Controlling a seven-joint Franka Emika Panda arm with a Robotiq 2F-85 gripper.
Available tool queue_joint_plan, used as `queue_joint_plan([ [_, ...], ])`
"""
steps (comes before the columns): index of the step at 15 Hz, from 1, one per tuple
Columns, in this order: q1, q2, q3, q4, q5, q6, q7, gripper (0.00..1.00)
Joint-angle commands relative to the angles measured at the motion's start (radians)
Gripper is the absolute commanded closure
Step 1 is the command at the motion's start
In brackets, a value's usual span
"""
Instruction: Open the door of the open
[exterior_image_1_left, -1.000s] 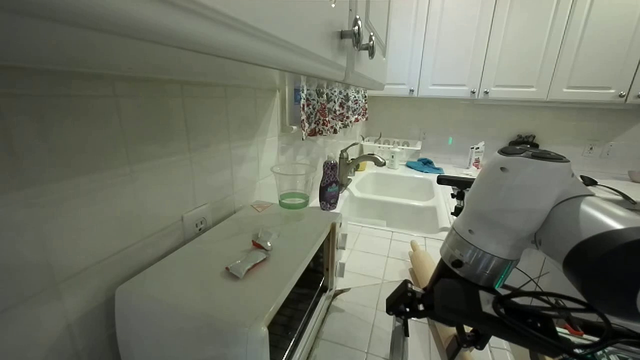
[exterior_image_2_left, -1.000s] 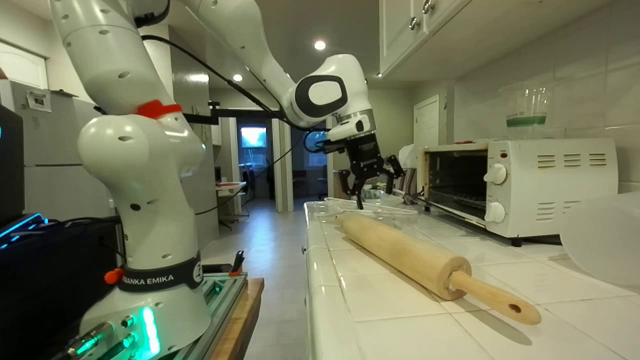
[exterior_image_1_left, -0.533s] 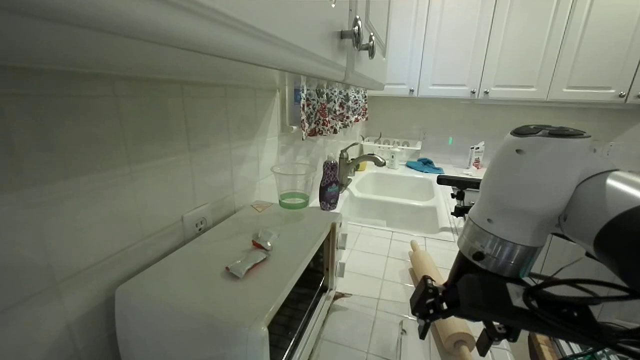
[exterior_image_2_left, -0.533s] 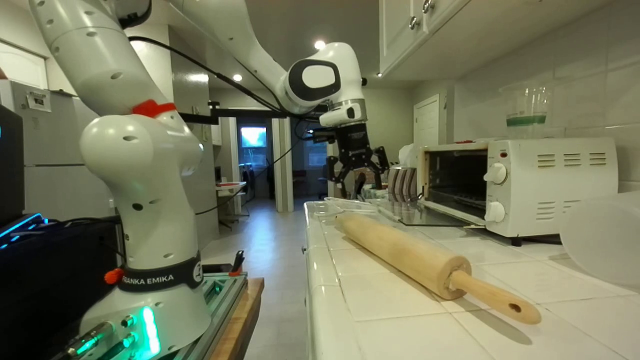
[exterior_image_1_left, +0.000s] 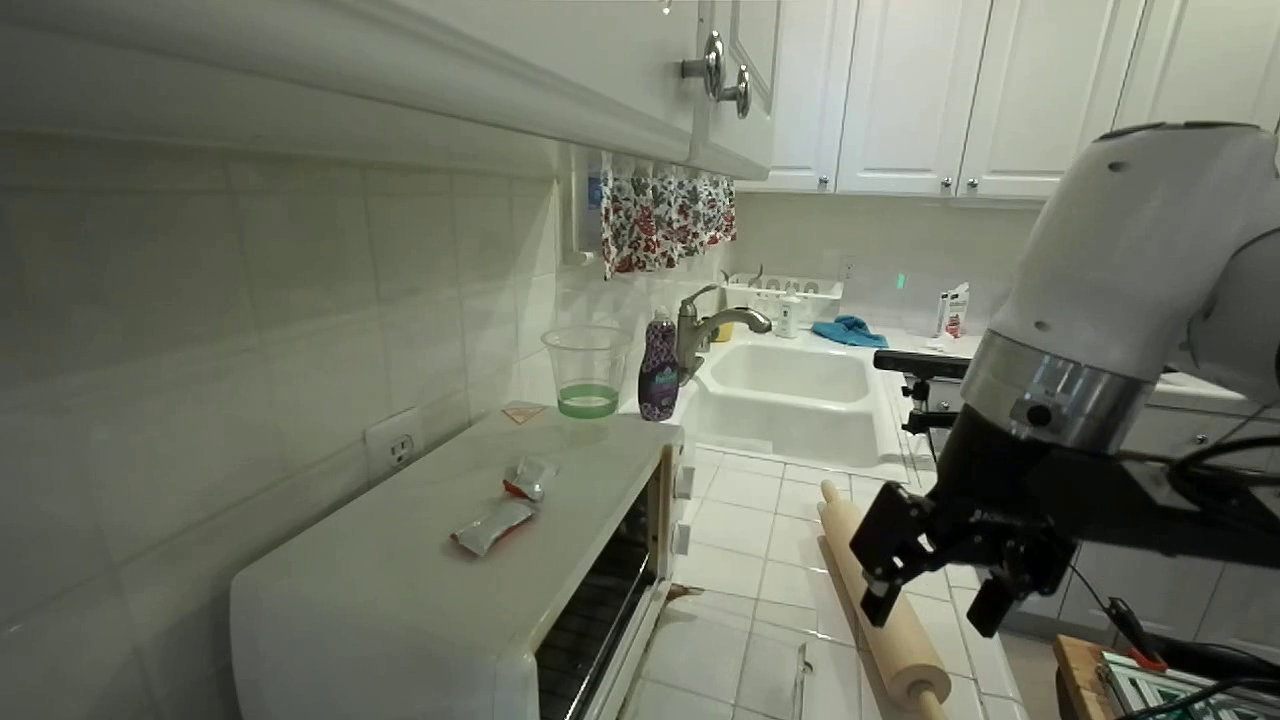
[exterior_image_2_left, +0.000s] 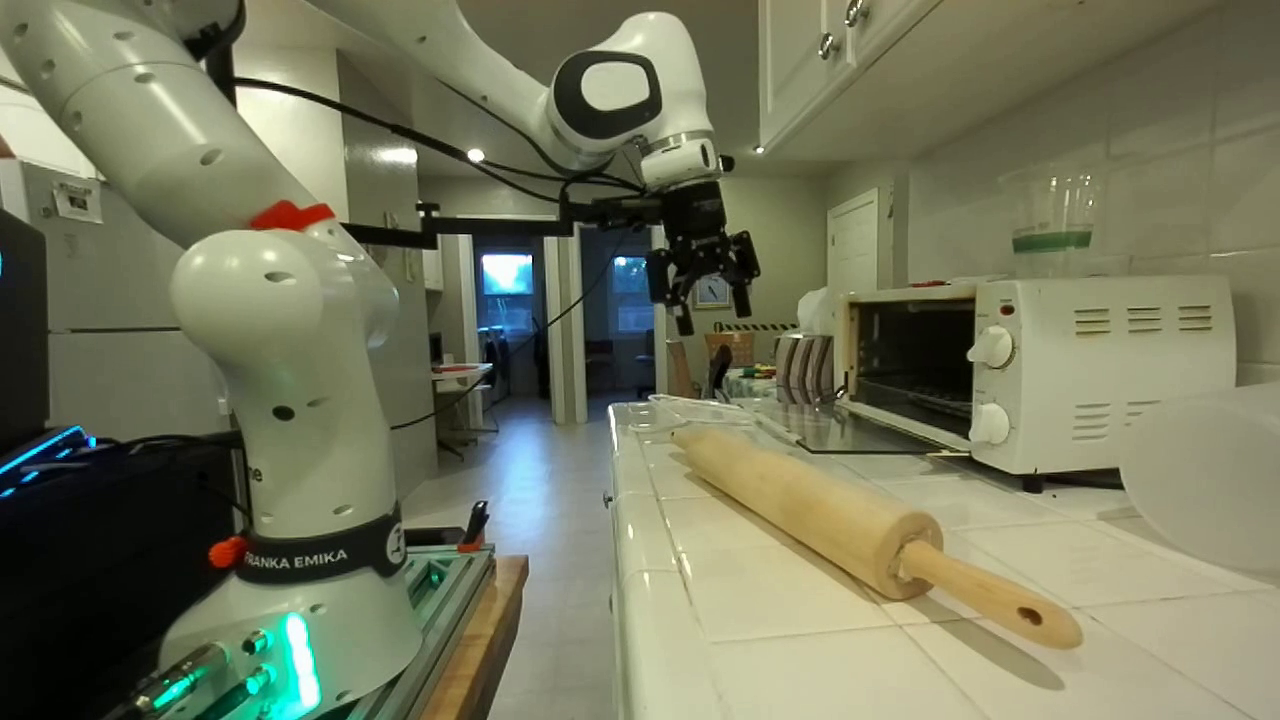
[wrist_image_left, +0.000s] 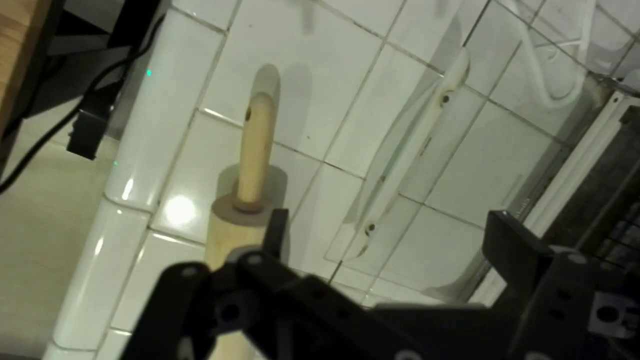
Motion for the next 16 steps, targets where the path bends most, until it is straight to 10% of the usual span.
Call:
queue_joint_plan([
  [1,0.011,-0.012,-0.073,0.077,0.046,-0.034,-0.255,0.00],
  [8,-0.001,0.020,-0.107,0.299,0.110,-0.243,-0.636,0.00],
  [16,-0.069,-0.006,-0.036,0.242,0.104,-0.191,-0.554,0.00],
])
